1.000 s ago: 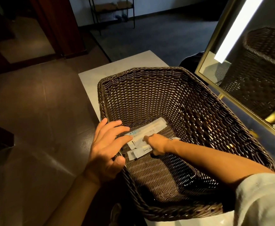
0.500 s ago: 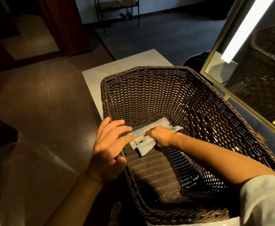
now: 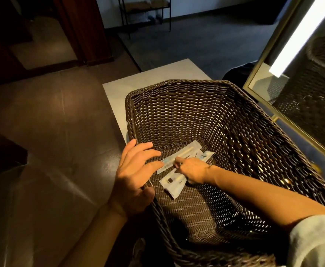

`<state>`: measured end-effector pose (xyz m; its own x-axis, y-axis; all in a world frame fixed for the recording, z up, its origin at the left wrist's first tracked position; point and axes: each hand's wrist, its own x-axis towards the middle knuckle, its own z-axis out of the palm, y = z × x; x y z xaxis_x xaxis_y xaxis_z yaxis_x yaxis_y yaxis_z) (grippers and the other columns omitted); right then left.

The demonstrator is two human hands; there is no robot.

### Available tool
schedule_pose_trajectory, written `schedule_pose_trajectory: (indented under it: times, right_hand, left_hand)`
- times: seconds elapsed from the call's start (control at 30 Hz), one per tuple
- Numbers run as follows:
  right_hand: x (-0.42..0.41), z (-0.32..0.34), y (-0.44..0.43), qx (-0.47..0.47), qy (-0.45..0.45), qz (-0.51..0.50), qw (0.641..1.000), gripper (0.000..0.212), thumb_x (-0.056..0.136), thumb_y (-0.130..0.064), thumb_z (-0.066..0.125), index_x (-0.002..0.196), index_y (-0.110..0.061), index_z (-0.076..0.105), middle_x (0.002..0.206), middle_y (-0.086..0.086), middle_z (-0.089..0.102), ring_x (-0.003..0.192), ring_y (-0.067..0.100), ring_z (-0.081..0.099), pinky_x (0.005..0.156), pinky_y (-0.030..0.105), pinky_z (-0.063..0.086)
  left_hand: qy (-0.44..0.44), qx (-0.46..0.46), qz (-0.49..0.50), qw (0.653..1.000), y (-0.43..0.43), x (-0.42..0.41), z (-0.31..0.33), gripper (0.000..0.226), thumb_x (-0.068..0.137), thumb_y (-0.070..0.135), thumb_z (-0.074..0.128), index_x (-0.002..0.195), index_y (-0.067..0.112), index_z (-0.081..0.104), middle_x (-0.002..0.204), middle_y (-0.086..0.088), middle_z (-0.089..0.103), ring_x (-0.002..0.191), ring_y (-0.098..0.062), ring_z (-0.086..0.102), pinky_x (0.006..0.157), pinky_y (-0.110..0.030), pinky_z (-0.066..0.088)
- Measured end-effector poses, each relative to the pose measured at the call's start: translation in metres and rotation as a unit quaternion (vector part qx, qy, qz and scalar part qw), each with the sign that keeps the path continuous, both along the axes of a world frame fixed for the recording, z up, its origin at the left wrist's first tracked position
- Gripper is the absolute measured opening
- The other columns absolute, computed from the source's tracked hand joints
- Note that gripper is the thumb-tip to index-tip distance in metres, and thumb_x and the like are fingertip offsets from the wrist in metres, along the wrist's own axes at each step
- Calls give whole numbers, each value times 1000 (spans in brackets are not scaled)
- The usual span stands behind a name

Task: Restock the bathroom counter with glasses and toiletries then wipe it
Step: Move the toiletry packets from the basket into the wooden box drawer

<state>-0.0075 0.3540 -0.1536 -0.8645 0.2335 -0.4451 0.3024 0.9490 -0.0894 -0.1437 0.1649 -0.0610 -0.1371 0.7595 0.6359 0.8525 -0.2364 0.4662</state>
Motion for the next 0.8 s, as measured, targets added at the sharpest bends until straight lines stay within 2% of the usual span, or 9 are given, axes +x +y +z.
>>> schedule_pose_trajectory:
  times: [0.17,0.27,0.3,0.37,0.43,0.5,0.6,0.7,0.8]
  right_hand:
    - [-8,3,10,-7,44,-12,999,51,86,-13,63,135,-12,50,135,5,45,81,11,50,67,16,45]
    - [-16,5,24,21,39,-36,998,79,83,-19,71,151,-20,31,157,1,31,102,17,61,76,21,48]
    - [-16,3,26,28,27,-41,998,85,84,-17,70,154,-22,24,158,-1,29,105,18,62,75,20,47]
    - [-13,-5,25,31,19,-53,998,79,86,-8,65,153,-23,25,144,1,46,87,14,59,63,15,42]
    - [-8,-11,23,35,19,-52,998,65,86,-4,63,145,-18,39,127,5,52,78,10,48,58,15,40]
    - [-7,-11,22,40,24,-46,998,52,85,-6,64,135,-15,50,119,5,54,83,12,52,64,17,45]
    - [-9,-10,23,43,44,-34,998,44,83,-9,62,127,-14,57,121,4,55,109,21,55,90,26,49]
    - [-12,-5,24,-3,18,-42,999,44,82,-5,63,125,-10,60,136,7,48,106,22,59,82,18,45]
    - [-12,-3,21,-88,-10,-28,996,48,81,-4,66,127,-13,53,111,5,60,88,17,61,72,18,51]
  left_hand:
    - [0,-5,2,1000,0,-1,-2,98,98,64,3,90,2,78,107,-17,73,123,-27,55,123,-45,19]
    - [-8,-4,-4,1000,0,-2,-1,96,98,64,3,92,4,77,108,-17,72,123,-27,55,123,-44,18]
    - [-10,-2,-5,1000,0,-2,-1,95,98,64,3,92,5,77,108,-17,72,123,-27,55,123,-43,18]
    - [-8,-1,-3,1000,0,-2,-1,96,98,64,3,90,3,77,108,-17,72,123,-27,54,123,-43,18]
    - [-5,-3,-2,1000,0,-1,-2,97,98,65,4,90,2,78,108,-17,72,123,-28,55,122,-47,20]
    - [-2,0,2,1000,1,-1,-3,97,98,64,4,90,2,78,108,-17,72,122,-28,55,121,-48,21]
    - [-3,2,3,1000,1,-1,-3,97,99,63,4,89,2,78,107,-16,72,123,-28,55,121,-50,22]
    - [-4,4,6,1000,0,-2,-4,97,99,63,4,89,1,78,106,-16,72,122,-27,55,121,-49,22]
    - [0,8,9,1000,0,-1,-4,97,99,62,3,88,1,78,105,-16,73,121,-28,56,121,-50,24]
